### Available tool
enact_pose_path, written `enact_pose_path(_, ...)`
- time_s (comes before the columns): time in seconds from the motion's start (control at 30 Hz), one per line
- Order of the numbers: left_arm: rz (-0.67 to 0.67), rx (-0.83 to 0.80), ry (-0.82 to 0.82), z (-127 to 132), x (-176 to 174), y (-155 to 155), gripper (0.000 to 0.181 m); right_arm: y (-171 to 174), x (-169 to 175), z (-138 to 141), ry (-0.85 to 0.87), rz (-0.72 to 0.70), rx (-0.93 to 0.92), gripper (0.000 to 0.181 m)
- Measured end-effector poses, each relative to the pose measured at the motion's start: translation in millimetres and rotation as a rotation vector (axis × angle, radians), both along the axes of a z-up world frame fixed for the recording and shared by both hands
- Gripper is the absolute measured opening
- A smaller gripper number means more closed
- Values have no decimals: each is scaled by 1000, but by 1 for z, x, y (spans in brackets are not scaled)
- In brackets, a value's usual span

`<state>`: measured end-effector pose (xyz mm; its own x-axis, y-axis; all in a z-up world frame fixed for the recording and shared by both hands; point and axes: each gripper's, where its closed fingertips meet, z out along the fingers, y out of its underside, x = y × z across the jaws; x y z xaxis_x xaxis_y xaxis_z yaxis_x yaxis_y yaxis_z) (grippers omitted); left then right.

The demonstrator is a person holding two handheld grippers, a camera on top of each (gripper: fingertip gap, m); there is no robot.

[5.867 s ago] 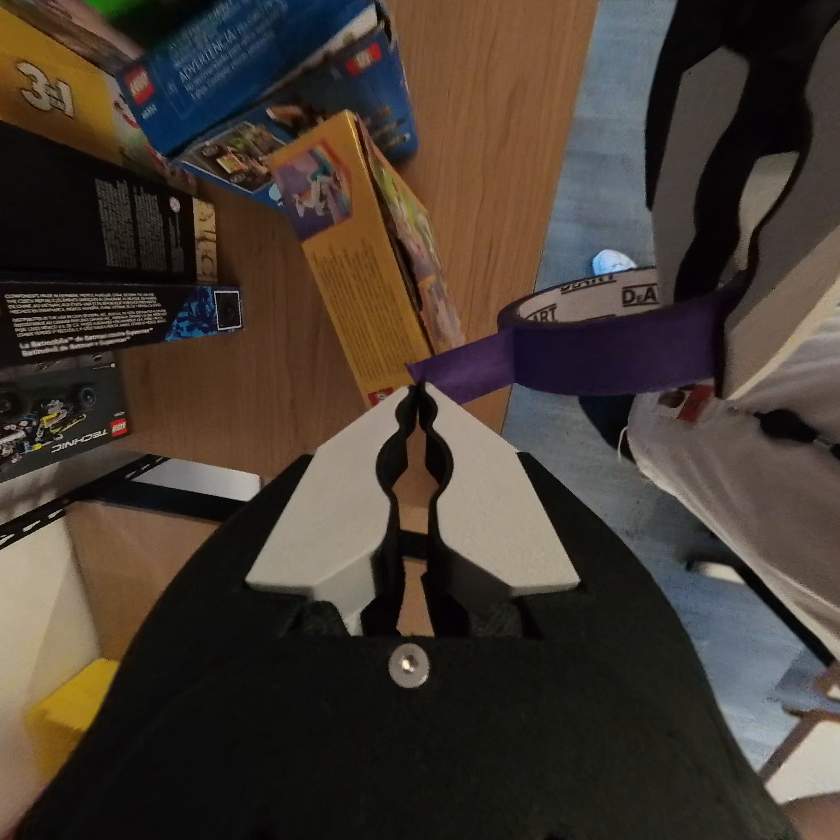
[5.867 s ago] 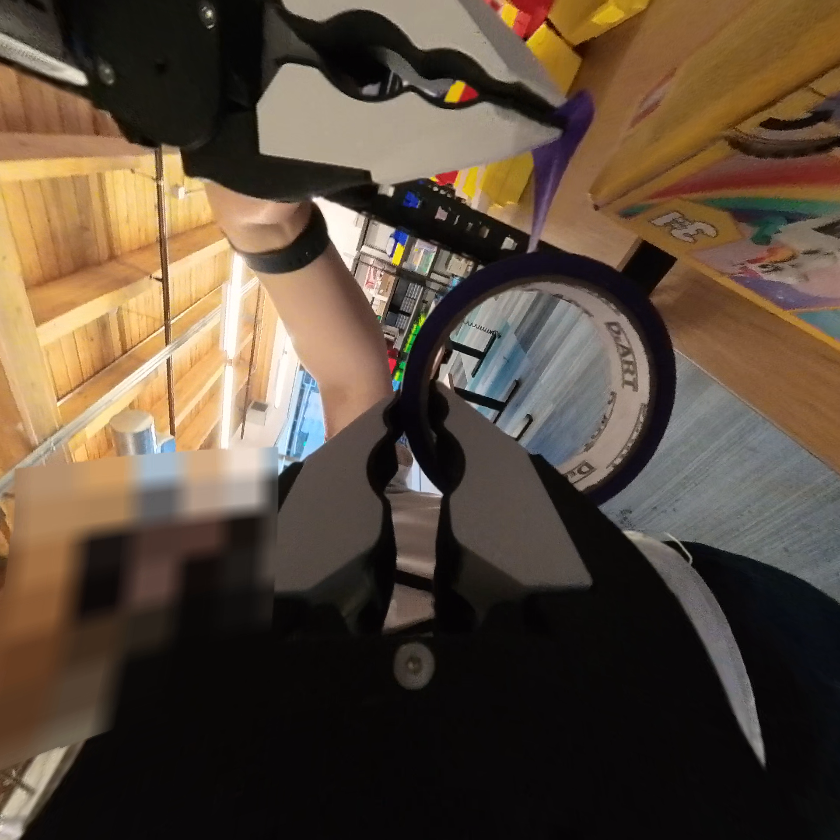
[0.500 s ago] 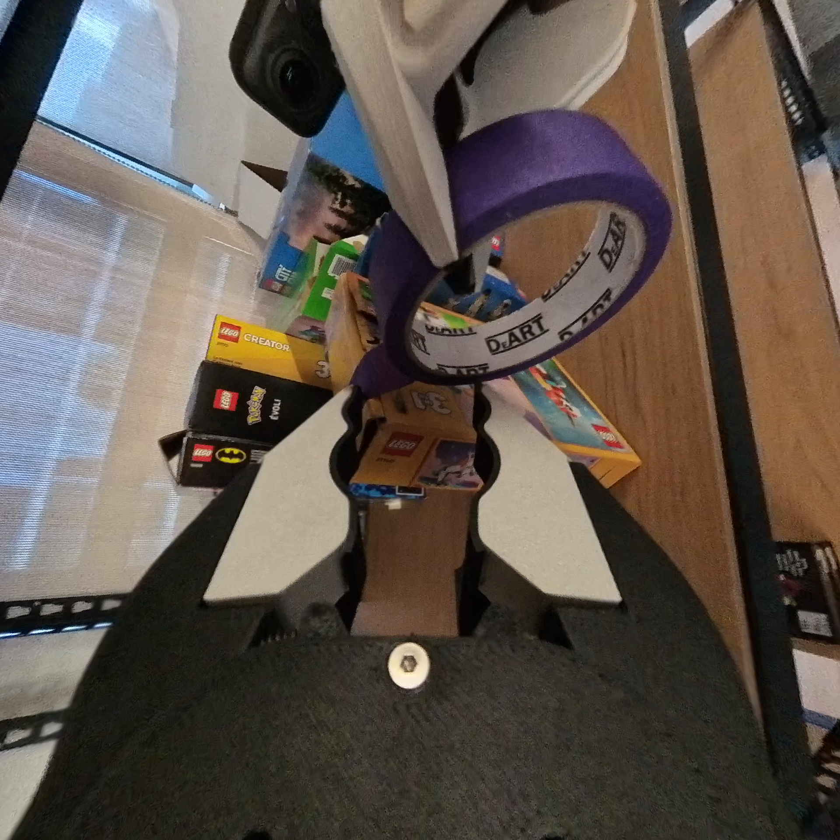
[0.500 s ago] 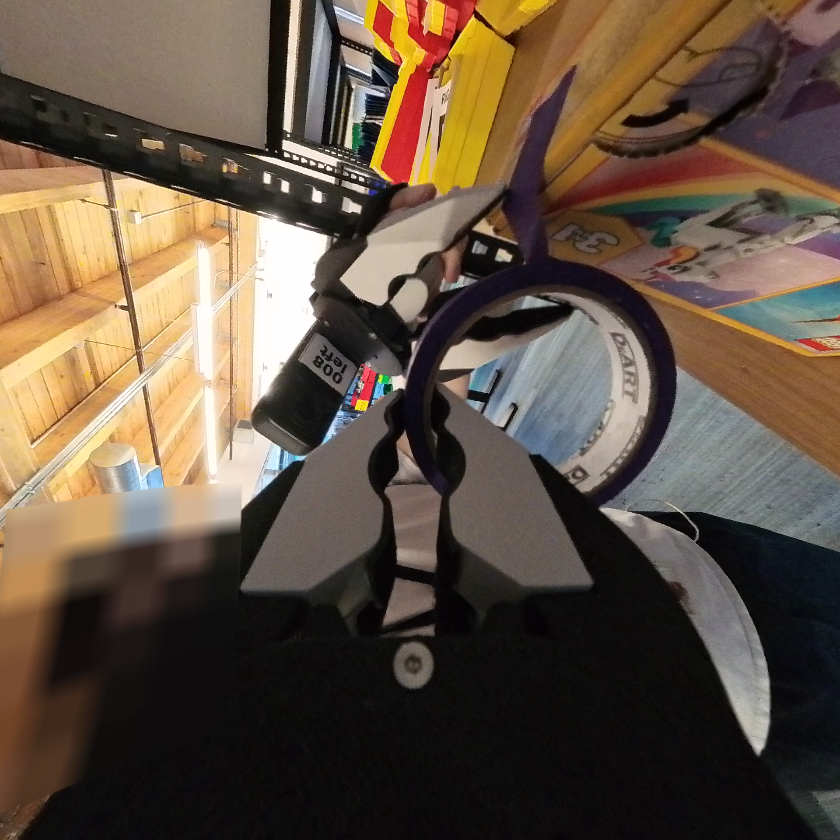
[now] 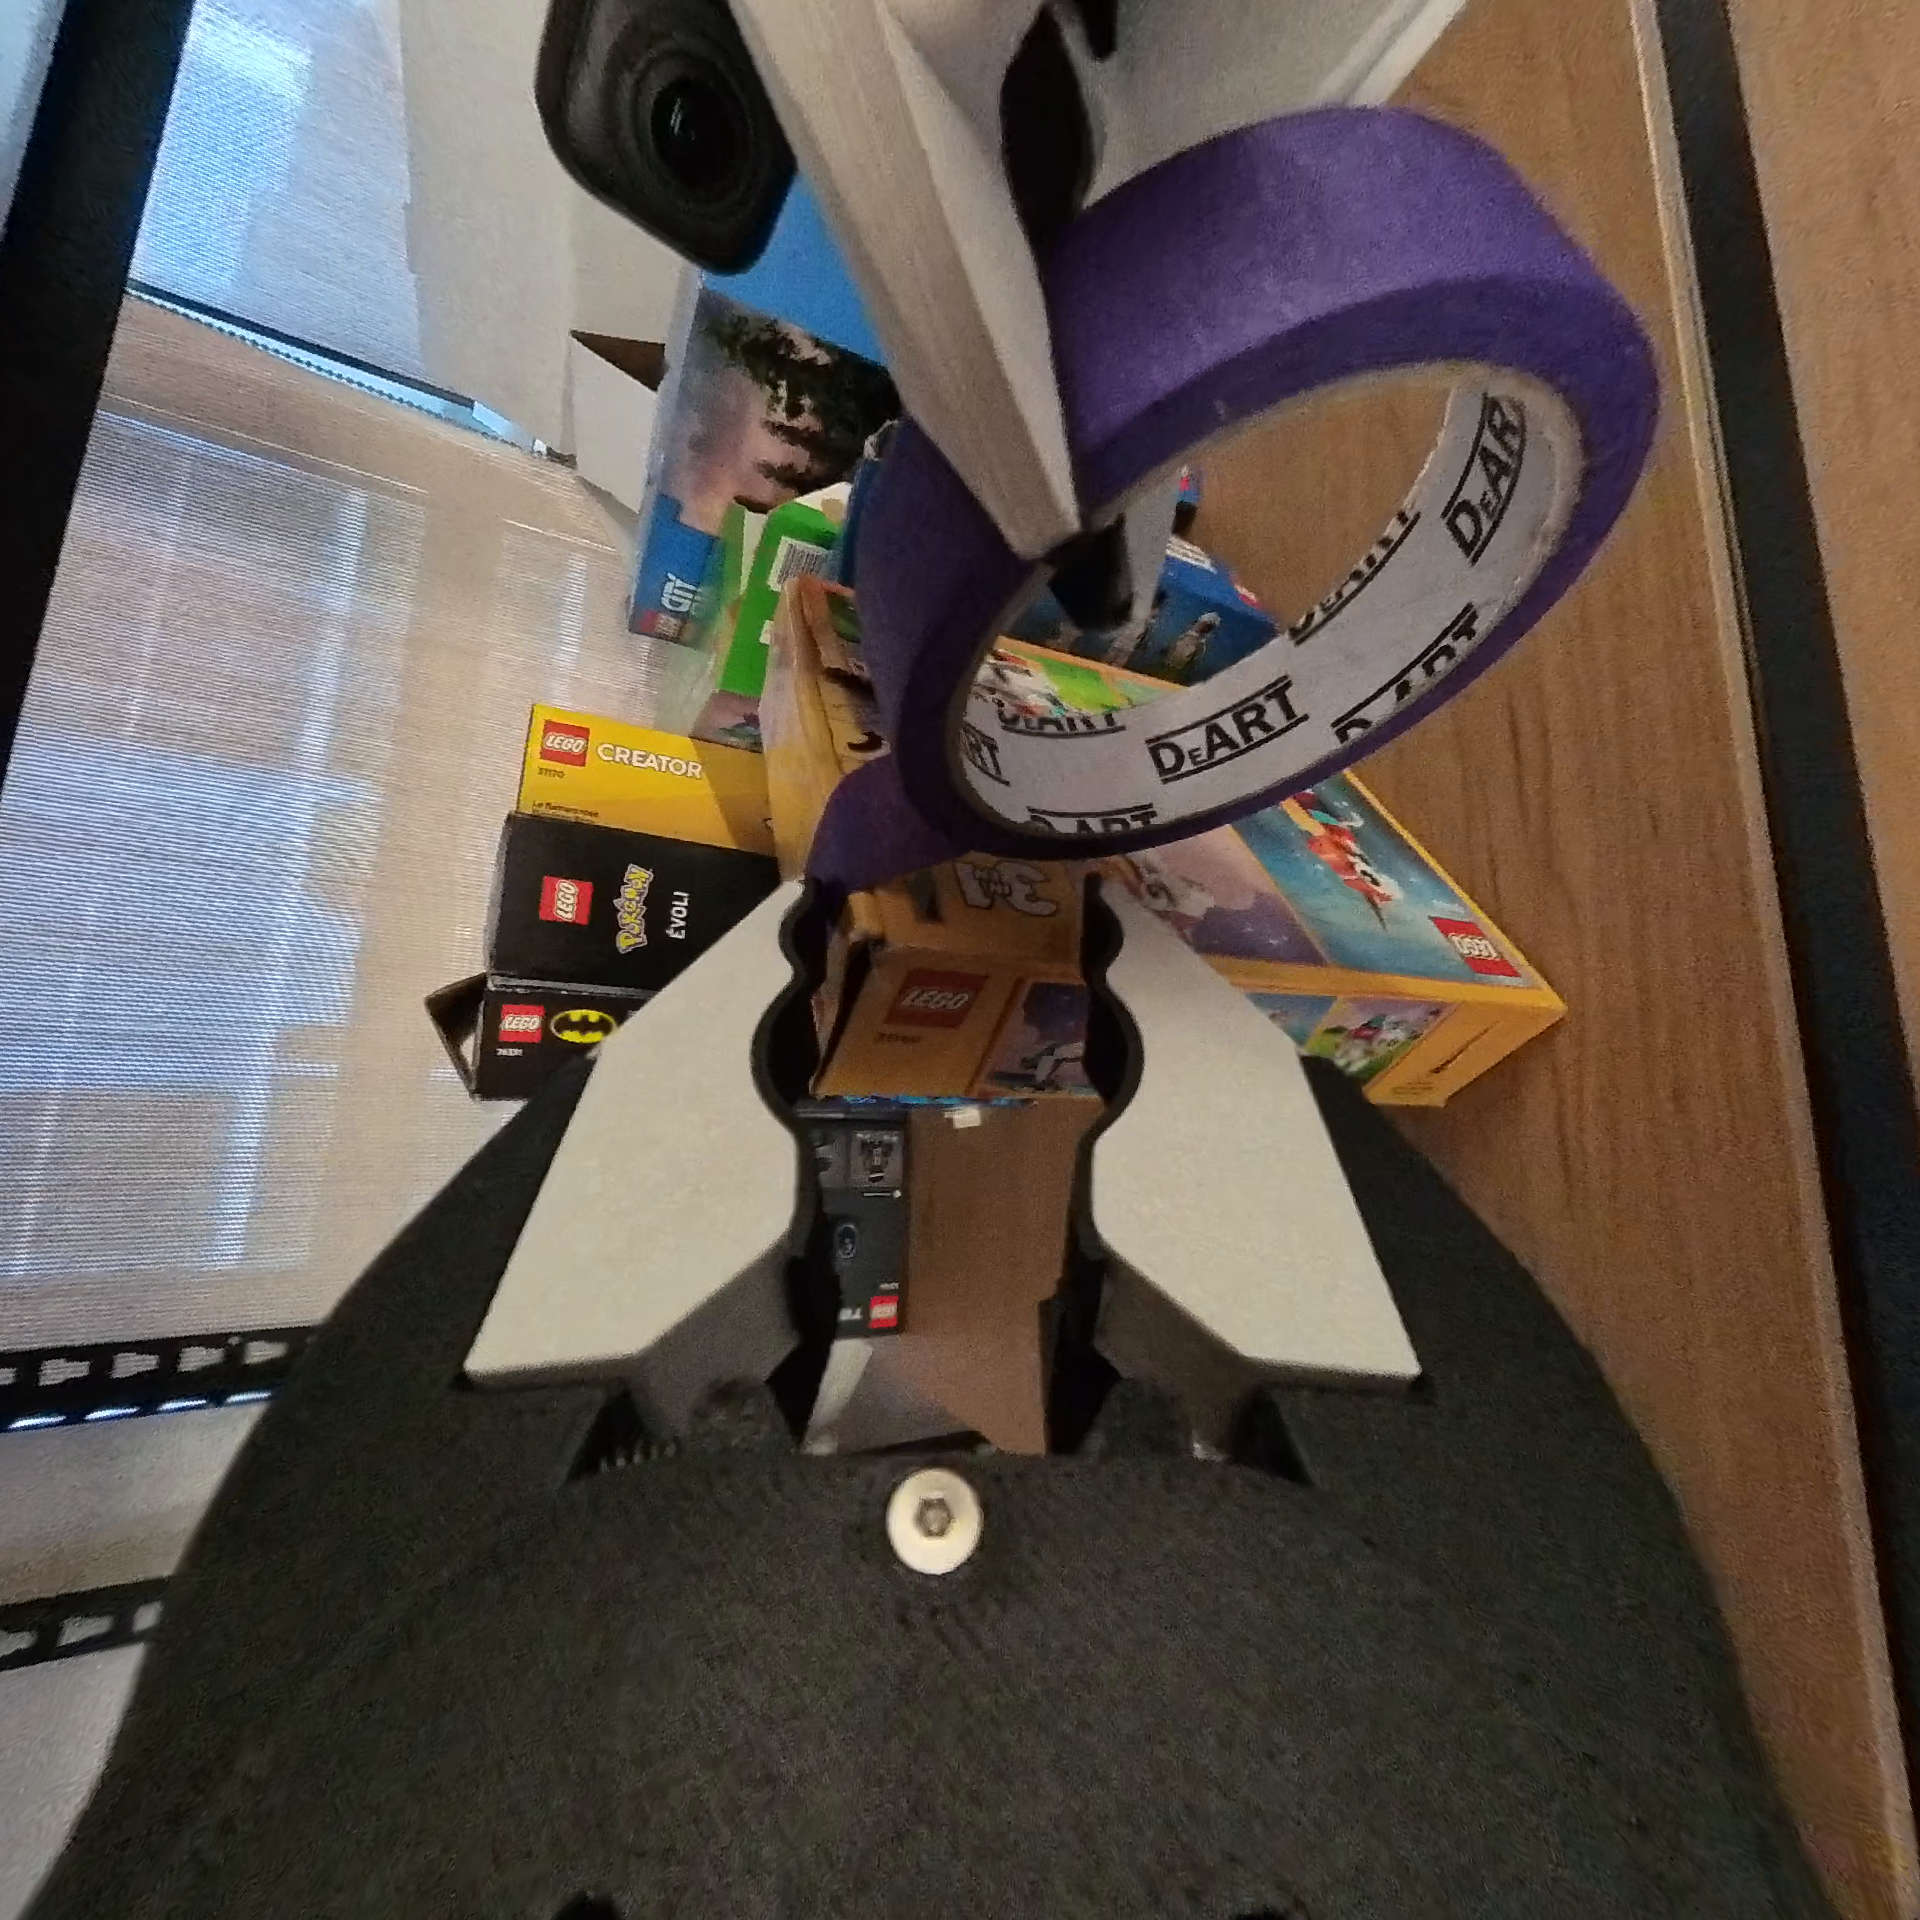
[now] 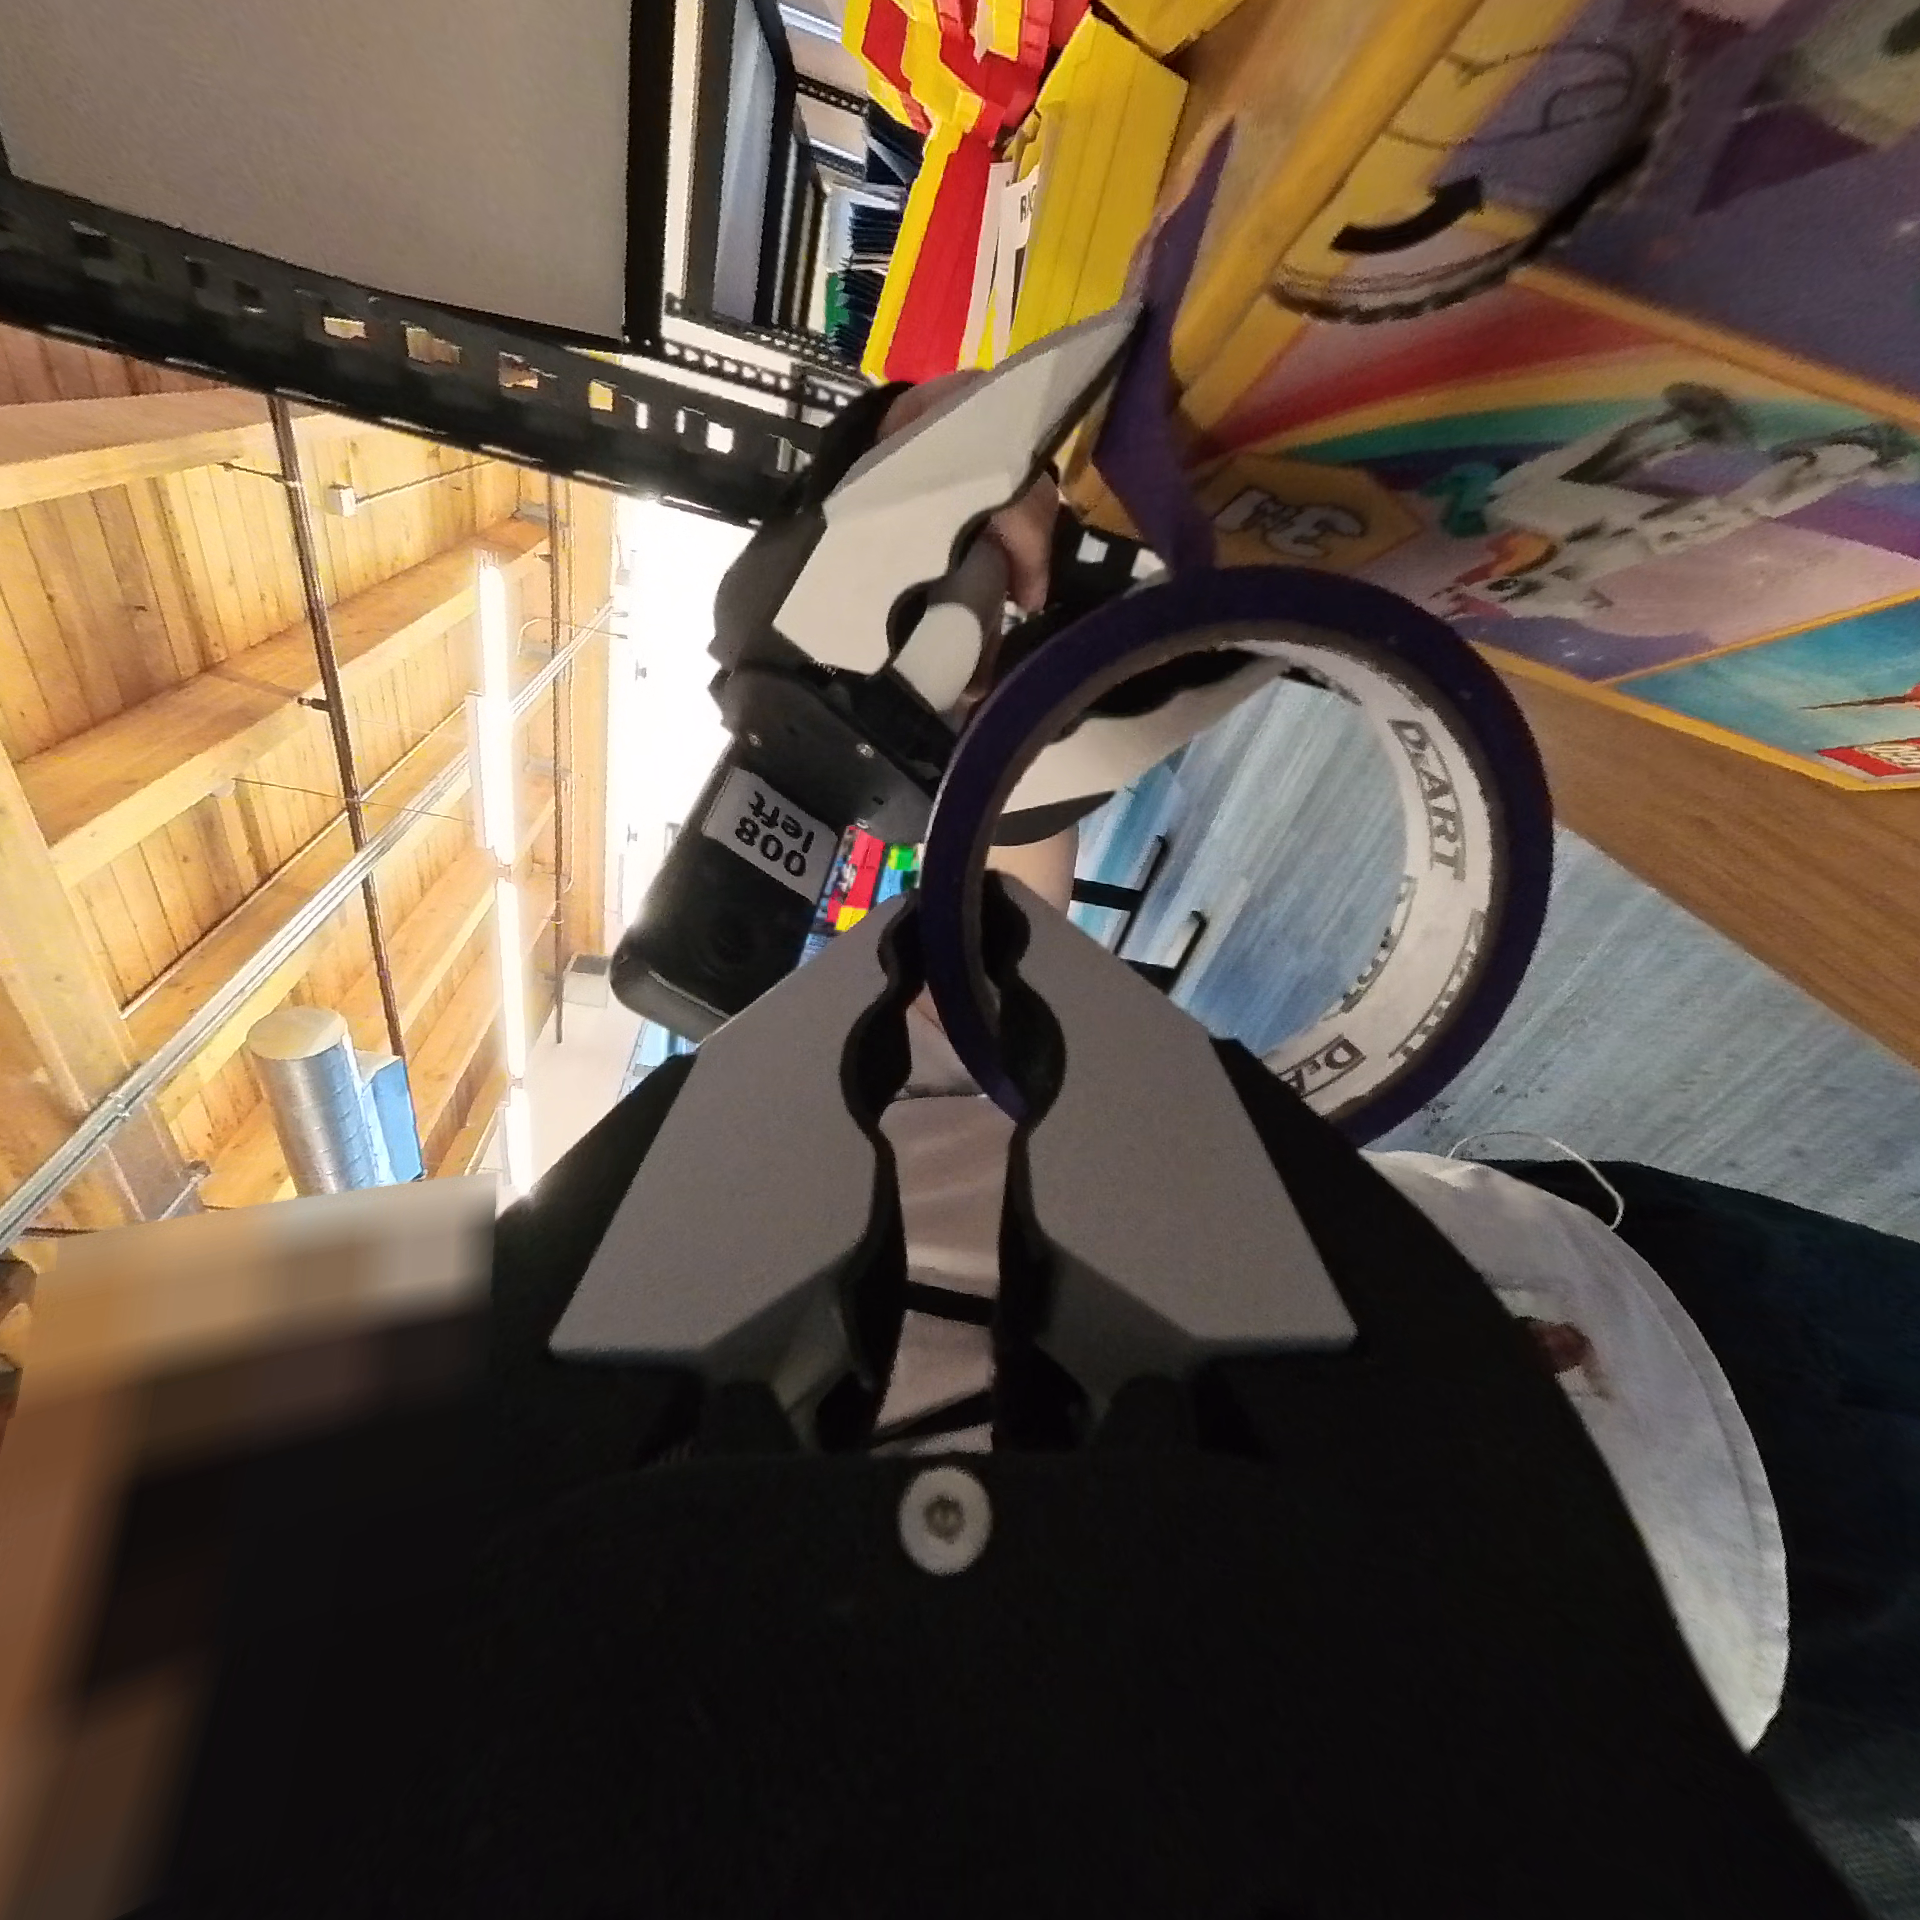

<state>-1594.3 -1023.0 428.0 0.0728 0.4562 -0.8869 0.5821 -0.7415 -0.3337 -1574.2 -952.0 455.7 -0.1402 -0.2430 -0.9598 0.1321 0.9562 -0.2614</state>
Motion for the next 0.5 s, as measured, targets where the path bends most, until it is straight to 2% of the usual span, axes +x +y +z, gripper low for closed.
enact_pose_path(0.33, 13, -59, -8, -5, 1, -1, 51, -1, -6, -6, -25, 31, 62, 10)
enact_pose_path(0.5, 7, -42, 7, 1, 0, -3, 43, 2, -6, -7, 2, 52, -16, 11)
